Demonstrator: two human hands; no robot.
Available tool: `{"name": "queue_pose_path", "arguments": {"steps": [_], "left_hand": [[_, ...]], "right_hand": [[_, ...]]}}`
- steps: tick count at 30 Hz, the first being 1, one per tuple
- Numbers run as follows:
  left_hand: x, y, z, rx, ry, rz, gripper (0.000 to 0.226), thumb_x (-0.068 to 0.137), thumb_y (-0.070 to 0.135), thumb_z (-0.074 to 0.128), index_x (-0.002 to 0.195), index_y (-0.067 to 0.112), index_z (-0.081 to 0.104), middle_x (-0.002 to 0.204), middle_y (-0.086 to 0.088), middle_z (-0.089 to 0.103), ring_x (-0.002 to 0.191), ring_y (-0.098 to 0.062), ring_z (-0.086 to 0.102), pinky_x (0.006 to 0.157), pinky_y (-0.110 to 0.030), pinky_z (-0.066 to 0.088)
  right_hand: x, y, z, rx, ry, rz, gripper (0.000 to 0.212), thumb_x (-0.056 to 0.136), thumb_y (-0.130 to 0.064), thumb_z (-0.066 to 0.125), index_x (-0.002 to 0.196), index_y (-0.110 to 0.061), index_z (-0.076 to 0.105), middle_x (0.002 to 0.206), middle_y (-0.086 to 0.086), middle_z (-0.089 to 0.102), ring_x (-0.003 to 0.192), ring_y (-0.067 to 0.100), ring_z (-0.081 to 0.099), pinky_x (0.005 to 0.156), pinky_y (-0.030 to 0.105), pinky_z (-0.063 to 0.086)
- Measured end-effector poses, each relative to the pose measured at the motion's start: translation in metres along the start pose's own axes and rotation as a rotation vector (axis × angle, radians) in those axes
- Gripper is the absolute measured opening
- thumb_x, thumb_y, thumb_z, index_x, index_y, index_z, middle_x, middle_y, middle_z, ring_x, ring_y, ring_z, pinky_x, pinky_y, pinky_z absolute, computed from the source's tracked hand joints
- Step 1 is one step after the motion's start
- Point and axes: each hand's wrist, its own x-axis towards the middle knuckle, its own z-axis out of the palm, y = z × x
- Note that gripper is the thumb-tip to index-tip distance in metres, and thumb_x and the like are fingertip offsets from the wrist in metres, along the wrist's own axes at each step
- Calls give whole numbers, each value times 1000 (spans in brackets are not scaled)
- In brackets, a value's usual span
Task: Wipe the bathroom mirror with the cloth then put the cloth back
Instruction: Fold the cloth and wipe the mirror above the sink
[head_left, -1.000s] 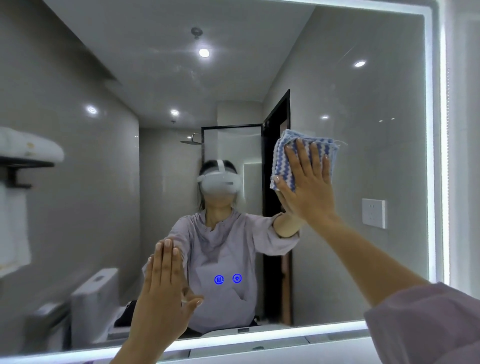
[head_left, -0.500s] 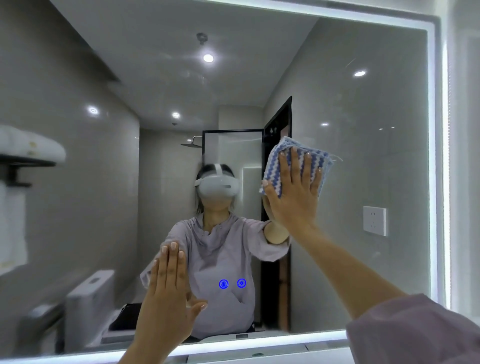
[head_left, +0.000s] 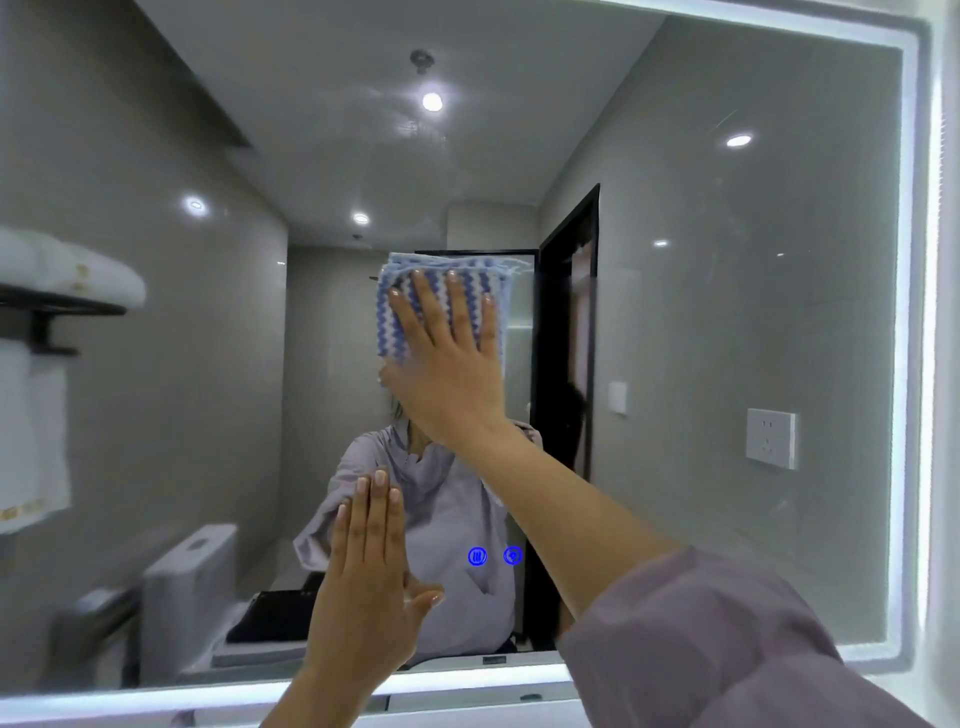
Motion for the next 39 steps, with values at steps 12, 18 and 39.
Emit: {"name": "queue_pose_path", "arguments": {"steps": [12, 18, 39], "left_hand": [[0, 2, -4, -22, -26, -22, 126, 52, 63, 78, 142, -6, 24, 153, -23, 17, 143, -35, 14, 109, -46, 19], [-2, 2, -5, -33, -5, -5, 121, 59, 60, 76, 144, -6, 19, 155, -22, 13, 144, -35, 12, 111, -47, 19], [-2, 0, -5, -10, -33, 19, 115, 69, 61, 66, 146, -4, 12, 157, -21, 6, 146, -34, 4, 116, -44, 9]], "right_hand": [[21, -11, -5, -44, 26, -135, 69, 96, -59, 25, 154, -26, 7, 162, -1, 1, 149, 25, -6, 116, 43, -17], [24, 24, -6, -45, 33, -71, 71, 95, -62, 19, 154, -25, 2, 162, 1, -2, 149, 24, -7, 118, 47, -9], [-33, 176, -17, -25, 72, 335, 76, 91, -64, 9, 154, -22, 0, 162, 3, -3, 148, 26, -8, 119, 43, -10]]}}
